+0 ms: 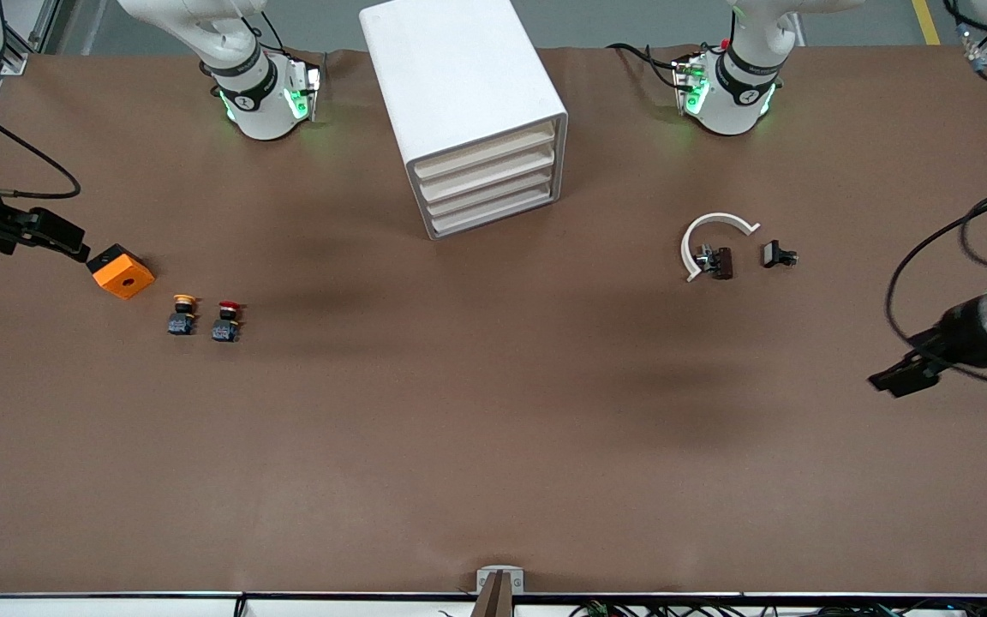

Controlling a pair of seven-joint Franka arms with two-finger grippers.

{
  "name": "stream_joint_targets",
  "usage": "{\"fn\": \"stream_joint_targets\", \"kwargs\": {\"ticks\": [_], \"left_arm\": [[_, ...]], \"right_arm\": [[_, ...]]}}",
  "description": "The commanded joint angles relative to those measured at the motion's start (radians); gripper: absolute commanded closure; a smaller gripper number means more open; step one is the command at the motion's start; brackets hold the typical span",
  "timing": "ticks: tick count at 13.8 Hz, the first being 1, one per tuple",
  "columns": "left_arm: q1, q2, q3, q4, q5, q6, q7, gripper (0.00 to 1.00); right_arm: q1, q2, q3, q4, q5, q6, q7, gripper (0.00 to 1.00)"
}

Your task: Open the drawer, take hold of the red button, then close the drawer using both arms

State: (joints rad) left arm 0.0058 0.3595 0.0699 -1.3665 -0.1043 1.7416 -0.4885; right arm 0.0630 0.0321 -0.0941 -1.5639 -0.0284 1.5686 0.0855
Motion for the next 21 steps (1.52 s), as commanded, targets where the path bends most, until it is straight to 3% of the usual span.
{"fn": "stream_joint_targets", "kwargs": {"ticks": [1,4,8,11,12,15,21], "left_arm": [[0.022,-0.082,-0.004,-0.017,0.017,-0.062,0.128,0.00],[0.048,-0.226,-0.007,-0.092,0.020,-0.120,0.283,0.00],[0.051,-0.423,-0.024,-0.244,0.061,-0.168,0.294,0.00],[0.103,-0.517,-0.155,-0.337,0.120,-0.169,0.304,0.00],[0.127,-0.531,-0.188,-0.351,0.120,-0.168,0.306,0.00],[0.123,-0.551,-0.194,-0.381,0.120,-0.160,0.312,0.00],[0.114,-0.519,-0.217,-0.364,0.127,-0.169,0.317,0.00]], "right_arm": [[-0.012,0.011,0.010,0.039,-0.010,-0.028,-0.016,0.00],[-0.023,0.011,0.016,0.039,-0.008,-0.027,-0.016,0.00],[-0.058,0.015,0.024,0.042,-0.007,-0.025,-0.016,0.00],[-0.094,0.015,0.060,0.042,-0.005,-0.025,-0.018,0.00],[-0.101,0.015,0.065,0.042,-0.005,-0.025,-0.018,0.00],[-0.134,0.017,0.100,0.042,-0.005,-0.025,-0.016,0.00],[-0.121,0.017,0.100,0.042,-0.007,-0.025,-0.016,0.00]]}}
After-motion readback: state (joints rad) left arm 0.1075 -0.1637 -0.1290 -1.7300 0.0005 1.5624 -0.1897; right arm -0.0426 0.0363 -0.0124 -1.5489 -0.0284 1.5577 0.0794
